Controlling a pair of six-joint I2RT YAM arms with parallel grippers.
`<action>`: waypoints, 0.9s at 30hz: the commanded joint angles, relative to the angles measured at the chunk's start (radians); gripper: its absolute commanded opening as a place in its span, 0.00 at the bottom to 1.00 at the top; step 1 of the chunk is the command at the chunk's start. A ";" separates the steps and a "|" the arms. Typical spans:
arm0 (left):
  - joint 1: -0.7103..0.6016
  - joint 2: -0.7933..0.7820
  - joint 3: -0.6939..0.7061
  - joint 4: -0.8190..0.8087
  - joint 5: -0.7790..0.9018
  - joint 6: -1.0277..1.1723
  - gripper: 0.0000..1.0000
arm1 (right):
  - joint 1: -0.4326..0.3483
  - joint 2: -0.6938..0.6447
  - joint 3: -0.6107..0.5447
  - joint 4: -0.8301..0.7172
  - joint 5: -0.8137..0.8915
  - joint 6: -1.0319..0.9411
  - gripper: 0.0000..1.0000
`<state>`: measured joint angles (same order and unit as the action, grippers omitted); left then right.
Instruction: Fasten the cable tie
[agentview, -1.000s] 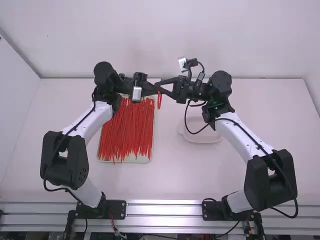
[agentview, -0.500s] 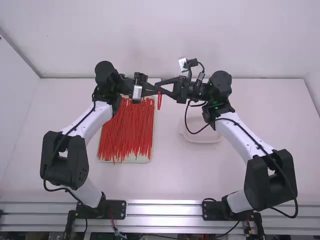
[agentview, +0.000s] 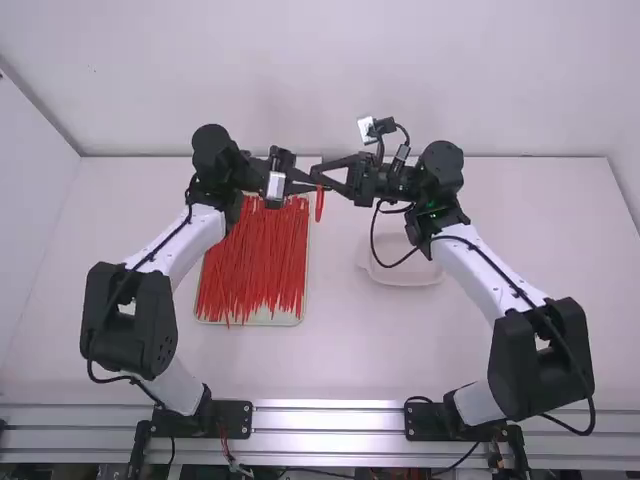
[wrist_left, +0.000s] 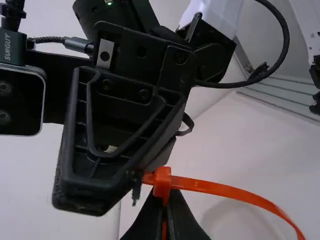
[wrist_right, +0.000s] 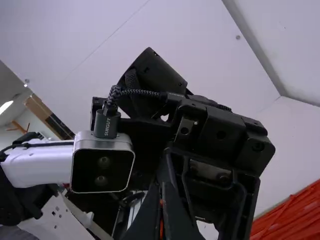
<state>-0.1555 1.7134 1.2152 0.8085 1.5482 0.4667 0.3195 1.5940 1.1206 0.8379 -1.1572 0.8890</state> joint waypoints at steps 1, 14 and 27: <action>-0.001 0.000 -0.041 -0.004 0.005 0.000 0.02 | -0.003 -0.010 0.013 0.023 0.007 0.005 0.00; -0.001 0.000 -0.106 -0.011 -0.017 0.000 0.02 | -0.011 -0.010 0.013 0.050 0.013 0.022 0.00; 0.000 0.000 -0.208 -0.012 -0.053 -0.003 0.02 | -0.018 -0.010 0.013 0.049 0.013 0.023 0.00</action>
<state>-0.1555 1.7115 1.0595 0.8070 1.4921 0.4664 0.3084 1.6009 1.1206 0.8574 -1.1648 0.8959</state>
